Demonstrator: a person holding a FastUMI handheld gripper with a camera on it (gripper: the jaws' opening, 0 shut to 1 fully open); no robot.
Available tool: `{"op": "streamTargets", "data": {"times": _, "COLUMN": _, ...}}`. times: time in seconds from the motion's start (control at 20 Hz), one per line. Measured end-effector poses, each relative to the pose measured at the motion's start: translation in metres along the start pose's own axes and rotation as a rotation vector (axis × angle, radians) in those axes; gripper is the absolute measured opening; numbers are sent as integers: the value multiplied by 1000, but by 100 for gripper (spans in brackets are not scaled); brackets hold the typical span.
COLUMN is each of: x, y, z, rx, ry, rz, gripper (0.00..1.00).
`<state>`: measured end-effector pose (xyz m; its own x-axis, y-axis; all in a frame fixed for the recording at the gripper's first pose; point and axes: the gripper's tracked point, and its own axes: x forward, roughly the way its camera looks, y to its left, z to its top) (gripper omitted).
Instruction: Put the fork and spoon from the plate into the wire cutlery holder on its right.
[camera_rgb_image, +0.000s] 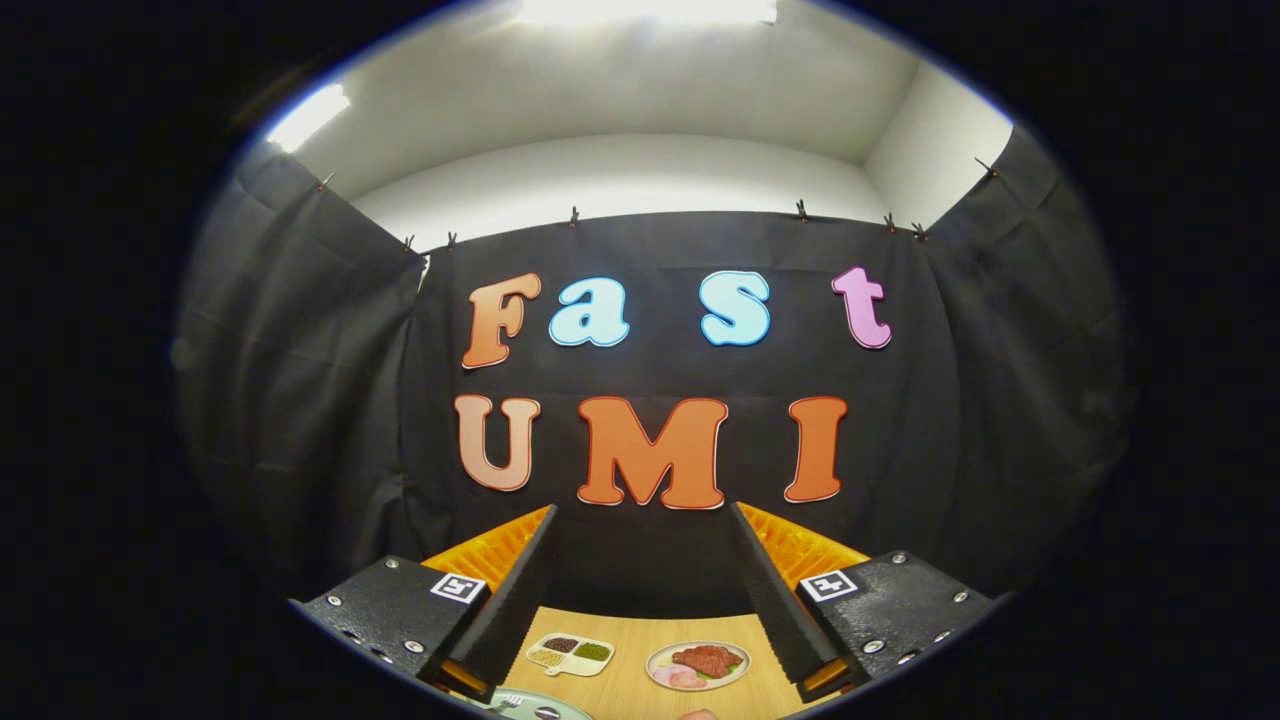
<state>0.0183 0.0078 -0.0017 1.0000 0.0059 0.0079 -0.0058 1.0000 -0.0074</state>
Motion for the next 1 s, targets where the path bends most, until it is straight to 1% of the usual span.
{"op": "streamTargets", "data": {"times": 0.2, "x": 8, "y": 0, "z": 3, "rx": 7, "ry": -18, "rz": 0, "gripper": 98}}
{"op": "streamTargets", "data": {"times": 0.35, "x": 13, "y": 10, "z": -20, "rx": -2, "ry": 33, "rz": 19, "gripper": 98}}
{"op": "streamTargets", "data": {"times": 0.55, "x": 8, "y": 26, "z": -75, "rx": -3, "ry": 197, "rz": 54, "gripper": 98}}
{"op": "streamTargets", "data": {"times": 0.65, "x": 11, "y": 35, "z": -90, "rx": 2, "ry": 242, "rz": 65, "gripper": 98}}
{"op": "streamTargets", "data": {"times": 0.7, "x": 11, "y": 41, "z": -105, "rx": 3, "ry": 277, "rz": 69, "gripper": 99}}
{"op": "streamTargets", "data": {"times": 0.8, "x": 5, "y": 52, "z": -144, "rx": 0, "ry": 388, "rz": 79, "gripper": 98}}
{"op": "streamTargets", "data": {"times": 0.95, "x": -16, "y": 84, "z": -203, "rx": 18, "ry": 601, "rz": 160, "gripper": 98}}
{"op": "streamTargets", "data": {"times": 1.0, "x": -22, "y": 88, "z": -216, "rx": 28, "ry": 655, "rz": 169, "gripper": 98}}
